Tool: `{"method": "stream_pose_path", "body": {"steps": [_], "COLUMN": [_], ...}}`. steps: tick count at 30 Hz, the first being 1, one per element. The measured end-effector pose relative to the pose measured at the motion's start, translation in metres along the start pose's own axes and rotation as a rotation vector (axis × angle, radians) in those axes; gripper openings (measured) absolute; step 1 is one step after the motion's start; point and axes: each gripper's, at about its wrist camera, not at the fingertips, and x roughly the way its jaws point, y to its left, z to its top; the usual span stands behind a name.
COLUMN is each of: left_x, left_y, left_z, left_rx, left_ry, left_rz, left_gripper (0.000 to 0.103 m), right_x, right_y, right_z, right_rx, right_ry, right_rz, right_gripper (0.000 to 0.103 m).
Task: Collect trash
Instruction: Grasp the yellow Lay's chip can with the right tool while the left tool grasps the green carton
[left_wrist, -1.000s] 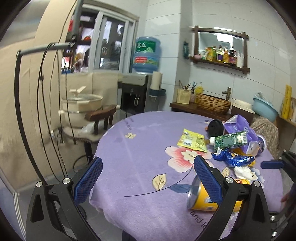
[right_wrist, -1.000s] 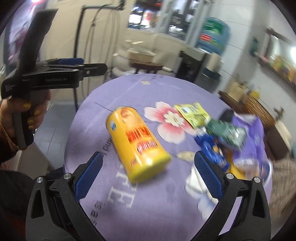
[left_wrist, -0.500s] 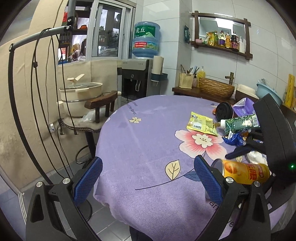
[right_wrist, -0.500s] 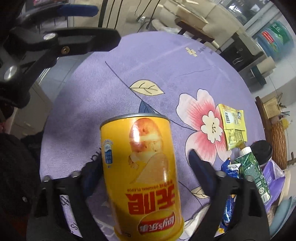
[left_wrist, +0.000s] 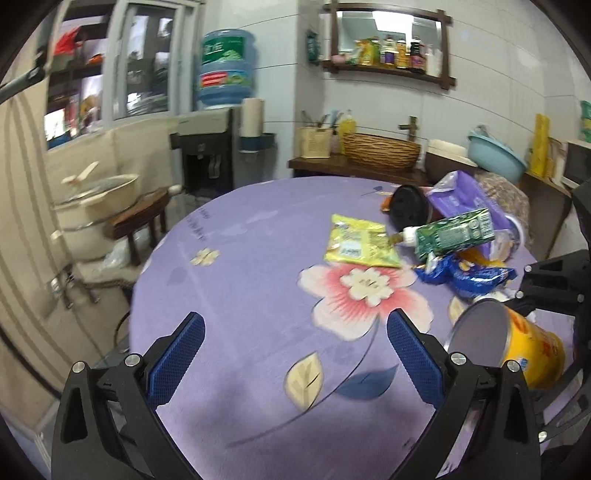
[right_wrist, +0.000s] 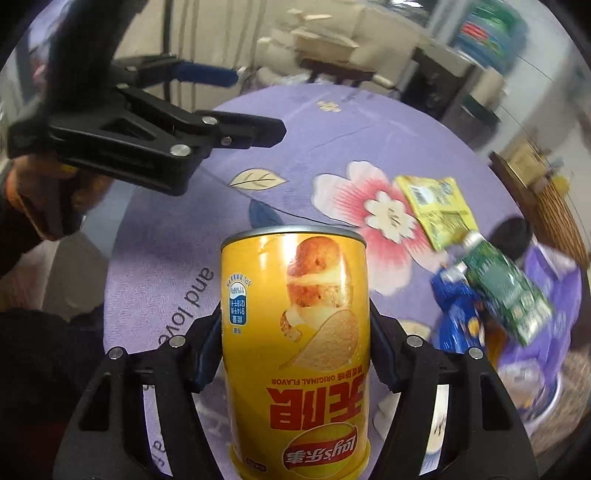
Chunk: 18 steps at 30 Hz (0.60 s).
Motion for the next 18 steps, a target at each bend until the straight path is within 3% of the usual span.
{"method": "stream_pose_path", "body": {"steps": [5,12,18], "left_x": [0.028,0.066,0.103], "left_y": [-0.029,-0.133,-0.202], "left_z": [0.032,0.064,0.07], "left_rx": [0.066,0.354,0.525], "left_ry": [0.018,0.027,0.081], "left_rz": [-0.143,-0.265,-0.27], "left_gripper": [0.098,0.098,0.098], "right_x": [-0.04,-0.081,-0.095], "right_y": [-0.035,-0.07,-0.079], "right_z": [-0.042,-0.106,-0.141], "right_rx": [0.249,0.544,0.667], "right_ry": [-0.114,-0.216,-0.246], "right_rz": [-0.04,-0.167,-0.214], "right_gripper": [0.066,0.066,0.066]}}
